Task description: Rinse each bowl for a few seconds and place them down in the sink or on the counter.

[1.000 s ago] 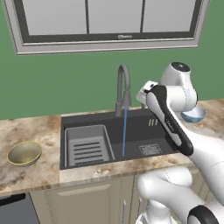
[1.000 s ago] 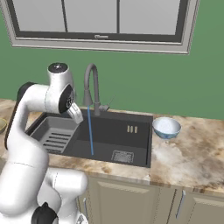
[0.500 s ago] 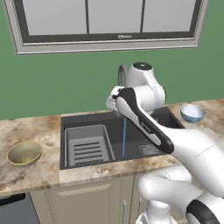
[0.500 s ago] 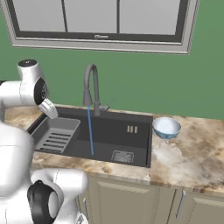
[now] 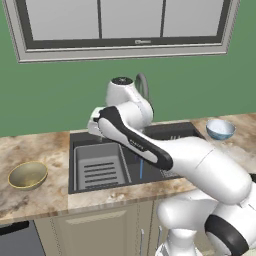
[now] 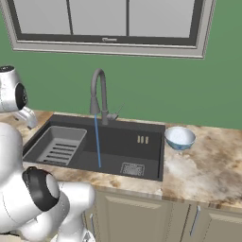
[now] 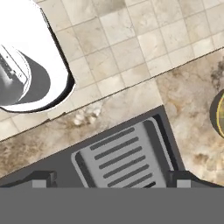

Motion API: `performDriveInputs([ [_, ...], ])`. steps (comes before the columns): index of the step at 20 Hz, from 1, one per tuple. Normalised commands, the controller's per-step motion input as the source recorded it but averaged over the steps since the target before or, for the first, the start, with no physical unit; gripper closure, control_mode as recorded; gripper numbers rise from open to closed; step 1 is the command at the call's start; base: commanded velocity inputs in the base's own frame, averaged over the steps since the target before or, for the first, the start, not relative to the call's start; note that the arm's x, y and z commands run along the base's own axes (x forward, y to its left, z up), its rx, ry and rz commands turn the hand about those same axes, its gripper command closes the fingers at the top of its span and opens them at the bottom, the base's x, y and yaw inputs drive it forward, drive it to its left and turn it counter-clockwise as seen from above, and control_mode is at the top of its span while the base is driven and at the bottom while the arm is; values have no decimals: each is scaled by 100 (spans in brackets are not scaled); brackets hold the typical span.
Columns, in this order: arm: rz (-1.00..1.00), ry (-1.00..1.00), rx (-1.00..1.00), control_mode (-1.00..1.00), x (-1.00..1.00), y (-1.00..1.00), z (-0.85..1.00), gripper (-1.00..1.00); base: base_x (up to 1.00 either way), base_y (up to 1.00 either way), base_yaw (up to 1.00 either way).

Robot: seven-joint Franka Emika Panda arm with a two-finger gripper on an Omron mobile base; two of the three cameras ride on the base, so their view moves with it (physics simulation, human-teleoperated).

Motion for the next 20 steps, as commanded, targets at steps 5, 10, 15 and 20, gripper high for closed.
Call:
performDriveInputs([
  [5,12,2,-1,-100,0,85,-21,-100,0,0,0],
  [10,12,2,0,-100,5,73,-21,-100,0,0,0],
  [15,12,0,0,-100,11,56,-14,-100,0,0,0],
  [20,11,0,0,-100,16,45,-17,-100,0,0,0],
])
